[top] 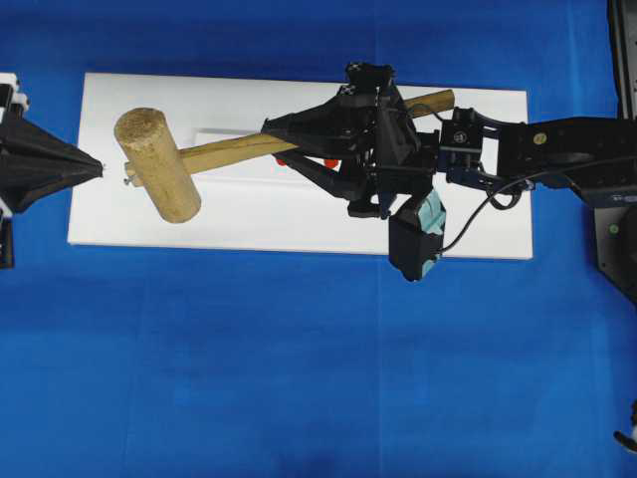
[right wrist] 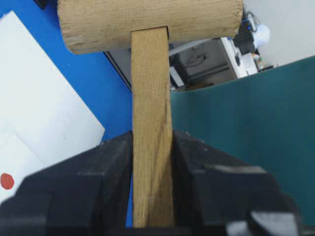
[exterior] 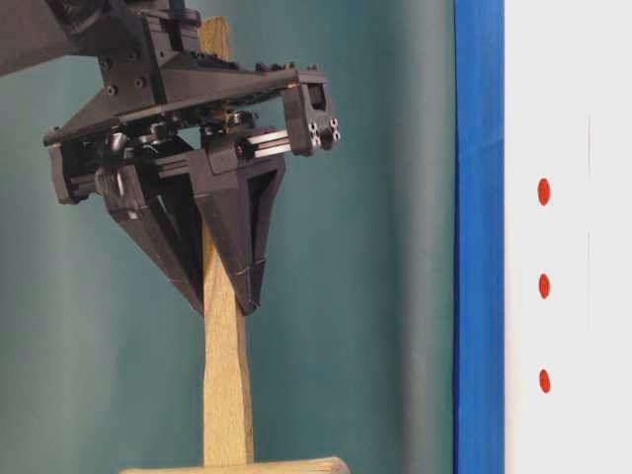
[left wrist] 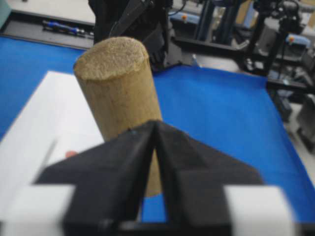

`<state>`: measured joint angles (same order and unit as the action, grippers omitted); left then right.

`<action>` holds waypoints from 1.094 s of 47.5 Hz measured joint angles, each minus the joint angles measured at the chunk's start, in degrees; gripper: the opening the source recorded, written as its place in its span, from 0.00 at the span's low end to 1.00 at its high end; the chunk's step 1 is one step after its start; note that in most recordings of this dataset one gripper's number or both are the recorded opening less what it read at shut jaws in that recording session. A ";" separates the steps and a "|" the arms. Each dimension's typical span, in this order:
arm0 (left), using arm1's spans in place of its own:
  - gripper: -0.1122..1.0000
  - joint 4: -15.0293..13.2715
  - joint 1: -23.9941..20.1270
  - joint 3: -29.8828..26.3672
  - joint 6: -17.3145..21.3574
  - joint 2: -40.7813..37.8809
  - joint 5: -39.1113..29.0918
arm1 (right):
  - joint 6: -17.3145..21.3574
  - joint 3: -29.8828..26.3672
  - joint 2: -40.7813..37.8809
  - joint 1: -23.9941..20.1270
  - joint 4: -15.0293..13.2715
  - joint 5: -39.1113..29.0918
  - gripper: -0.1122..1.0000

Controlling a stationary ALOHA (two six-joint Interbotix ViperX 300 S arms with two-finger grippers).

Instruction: Hit the mark with a hammer.

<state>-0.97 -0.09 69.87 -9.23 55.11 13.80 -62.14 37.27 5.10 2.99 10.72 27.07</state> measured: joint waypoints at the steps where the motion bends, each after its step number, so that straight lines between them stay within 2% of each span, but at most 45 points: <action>1: 0.30 -0.09 0.00 0.00 -0.26 0.00 -0.09 | 0.00 0.00 0.00 0.00 0.00 0.00 0.19; 9: 0.76 -0.09 -0.18 0.18 -0.97 -0.97 -0.09 | 0.00 0.00 0.00 0.00 -0.09 0.00 0.19; 12: 0.88 -0.09 -0.18 0.18 -0.97 -1.23 -0.09 | 0.00 0.00 0.00 0.00 -0.09 0.00 0.19; 14: 0.93 -0.09 -0.18 0.09 -0.97 -1.32 0.00 | 0.09 0.00 0.00 0.00 -0.09 0.00 0.19; 28: 0.94 -0.09 -1.23 0.09 -2.99 -4.31 2.29 | 0.09 0.00 0.00 -0.09 -0.09 0.00 0.19; 44: 0.94 -0.09 -2.64 -5.19 -3.25 -18.72 9.93 | -0.09 0.00 0.00 0.00 -0.09 0.00 0.19; 52: 0.94 -0.09 -2.64 -9.05 -3.25 -25.75 11.07 | -0.09 0.00 0.00 0.00 0.00 0.00 0.19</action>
<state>-1.05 -2.72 60.82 -12.48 29.36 24.87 -62.23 37.27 5.10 2.99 10.72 27.07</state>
